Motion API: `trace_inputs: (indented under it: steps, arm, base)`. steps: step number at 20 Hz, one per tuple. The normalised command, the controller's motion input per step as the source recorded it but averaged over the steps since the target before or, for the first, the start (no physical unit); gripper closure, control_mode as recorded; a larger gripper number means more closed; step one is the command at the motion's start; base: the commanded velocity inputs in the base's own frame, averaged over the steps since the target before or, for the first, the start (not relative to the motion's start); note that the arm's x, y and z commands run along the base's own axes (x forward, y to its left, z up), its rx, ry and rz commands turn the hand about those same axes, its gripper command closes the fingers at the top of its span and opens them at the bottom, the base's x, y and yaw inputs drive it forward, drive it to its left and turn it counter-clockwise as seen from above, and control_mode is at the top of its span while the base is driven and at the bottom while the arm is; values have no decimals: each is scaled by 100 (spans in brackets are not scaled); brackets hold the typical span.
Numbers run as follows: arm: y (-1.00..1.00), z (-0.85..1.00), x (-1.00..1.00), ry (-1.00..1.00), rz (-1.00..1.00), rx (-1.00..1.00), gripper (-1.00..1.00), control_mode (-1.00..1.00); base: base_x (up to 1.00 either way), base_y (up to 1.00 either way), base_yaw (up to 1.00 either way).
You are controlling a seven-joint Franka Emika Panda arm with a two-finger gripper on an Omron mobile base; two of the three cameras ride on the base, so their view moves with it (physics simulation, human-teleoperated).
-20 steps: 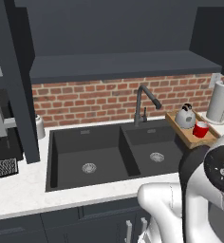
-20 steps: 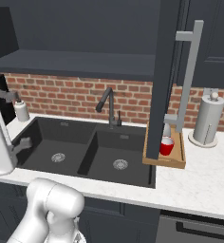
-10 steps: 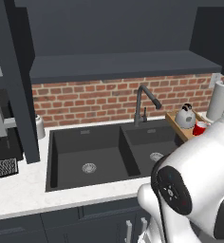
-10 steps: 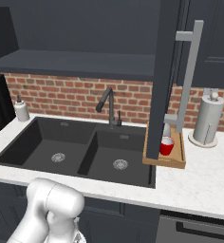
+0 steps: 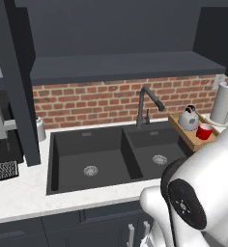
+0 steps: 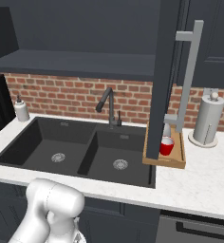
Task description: Pick the kettle from the counter and place it on the tray. Then pick the mug from the cabinet and place it on the tray. Then close the cabinet doors.
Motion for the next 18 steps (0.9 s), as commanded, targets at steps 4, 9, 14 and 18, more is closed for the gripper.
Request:
trace_inputs:
  steps: [4,9,14,18]
  arm:
    - [-17,-2,0,0,0,-8,-100,-100]
    - [-44,-2,1,0,0,0,-100,-100]
    - [-59,-4,2,5,0,5,-100,-100]
    - [-49,-6,1,5,0,5,-100,-100]
  base:
    - [0,0,0]
    - [0,0,0]
    - [0,0,0]
    - [0,0,0]
